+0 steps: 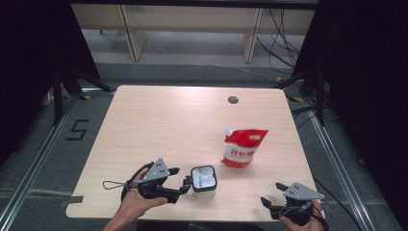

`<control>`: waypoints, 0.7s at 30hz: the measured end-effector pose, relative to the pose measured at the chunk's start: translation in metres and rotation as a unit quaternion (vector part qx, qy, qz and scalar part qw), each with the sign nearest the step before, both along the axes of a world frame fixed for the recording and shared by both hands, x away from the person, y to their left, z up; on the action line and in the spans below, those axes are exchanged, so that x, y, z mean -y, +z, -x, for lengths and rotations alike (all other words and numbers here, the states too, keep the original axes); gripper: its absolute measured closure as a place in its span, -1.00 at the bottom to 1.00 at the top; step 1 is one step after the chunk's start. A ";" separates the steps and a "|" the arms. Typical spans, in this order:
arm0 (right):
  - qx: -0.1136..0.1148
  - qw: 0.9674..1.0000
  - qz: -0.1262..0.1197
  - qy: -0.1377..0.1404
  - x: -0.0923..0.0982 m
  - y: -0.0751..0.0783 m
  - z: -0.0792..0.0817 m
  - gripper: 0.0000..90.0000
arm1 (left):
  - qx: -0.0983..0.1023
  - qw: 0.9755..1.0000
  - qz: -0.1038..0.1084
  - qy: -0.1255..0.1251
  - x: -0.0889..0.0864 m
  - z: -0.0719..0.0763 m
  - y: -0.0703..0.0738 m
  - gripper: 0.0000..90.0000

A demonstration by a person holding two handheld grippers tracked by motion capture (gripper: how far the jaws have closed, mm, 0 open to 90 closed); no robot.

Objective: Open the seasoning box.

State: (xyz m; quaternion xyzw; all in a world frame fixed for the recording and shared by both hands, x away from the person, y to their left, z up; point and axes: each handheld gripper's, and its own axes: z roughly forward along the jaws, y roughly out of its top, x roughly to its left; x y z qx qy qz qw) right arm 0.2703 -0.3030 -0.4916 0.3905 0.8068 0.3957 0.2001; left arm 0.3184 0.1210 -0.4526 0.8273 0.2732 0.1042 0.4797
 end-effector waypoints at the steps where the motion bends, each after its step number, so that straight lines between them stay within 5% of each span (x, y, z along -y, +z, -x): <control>1: 0.008 1.000 0.003 0.010 0.001 -0.001 -0.002 -0.46 | -0.003 1.000 0.007 0.005 0.002 0.000 0.000 -0.26; 6: 0.006 1.000 0.003 0.006 0.001 0.000 -0.001 -0.46 | 0.006 1.000 0.009 0.000 0.004 -0.002 0.002 -0.02; 12: 0.006 1.000 0.003 0.003 -0.001 0.001 0.001 -0.46 | 0.022 0.999 0.023 0.001 0.007 -0.001 0.004 0.57; 17: 0.006 1.000 0.003 0.007 -0.004 0.001 0.000 -0.46 | 0.036 0.999 0.009 -0.001 0.009 0.000 0.005 0.76; 21: 0.009 1.000 0.000 0.007 -0.004 0.002 0.000 -0.46 | 0.027 1.000 0.013 0.006 0.009 0.000 0.003 0.83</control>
